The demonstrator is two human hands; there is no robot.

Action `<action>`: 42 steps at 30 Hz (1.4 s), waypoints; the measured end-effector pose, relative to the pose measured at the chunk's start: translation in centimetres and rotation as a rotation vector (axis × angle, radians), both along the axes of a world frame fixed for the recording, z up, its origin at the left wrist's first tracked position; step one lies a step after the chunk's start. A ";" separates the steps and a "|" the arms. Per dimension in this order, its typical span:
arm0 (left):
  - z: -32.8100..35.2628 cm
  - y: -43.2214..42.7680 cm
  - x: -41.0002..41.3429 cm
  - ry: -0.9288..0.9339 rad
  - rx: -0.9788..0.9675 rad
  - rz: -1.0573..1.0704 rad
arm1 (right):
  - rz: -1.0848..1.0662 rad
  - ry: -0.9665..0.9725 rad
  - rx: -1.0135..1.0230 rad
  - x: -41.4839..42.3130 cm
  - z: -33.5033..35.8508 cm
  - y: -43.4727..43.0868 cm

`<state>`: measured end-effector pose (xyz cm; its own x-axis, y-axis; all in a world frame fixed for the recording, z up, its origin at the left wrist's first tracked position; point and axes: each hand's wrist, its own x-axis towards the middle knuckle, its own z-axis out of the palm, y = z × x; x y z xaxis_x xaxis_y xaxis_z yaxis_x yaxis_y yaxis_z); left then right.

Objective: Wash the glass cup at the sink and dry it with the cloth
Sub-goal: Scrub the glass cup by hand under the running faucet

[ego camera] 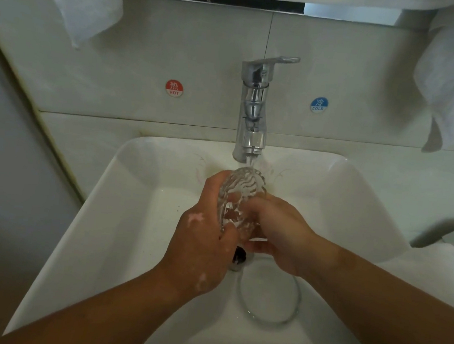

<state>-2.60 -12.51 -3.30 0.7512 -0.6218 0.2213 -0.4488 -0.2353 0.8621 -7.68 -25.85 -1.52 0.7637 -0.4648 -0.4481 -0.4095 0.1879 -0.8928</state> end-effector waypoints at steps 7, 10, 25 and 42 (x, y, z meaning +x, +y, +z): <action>0.3 0.0 -0.3 -0.006 -0.017 -0.004 | 0.002 0.011 -0.028 0.0 0.0 0.0; 0.2 0.0 -0.3 -0.014 -0.014 -0.002 | -0.004 0.004 -0.022 -0.1 0.1 0.0; 0.9 0.9 2.1 0.073 0.004 0.058 | 0.159 -0.112 -0.247 -0.7 0.6 -0.9; -0.2 -0.7 3.2 0.528 -0.046 0.084 | -0.017 -0.153 -0.709 -1.5 1.7 0.5</action>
<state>0.56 -13.20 -3.45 0.8146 -0.5532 -0.1746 0.0678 -0.2081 0.9758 -9.15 -25.35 0.15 0.7836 -0.6165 0.0770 -0.2725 -0.4524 -0.8492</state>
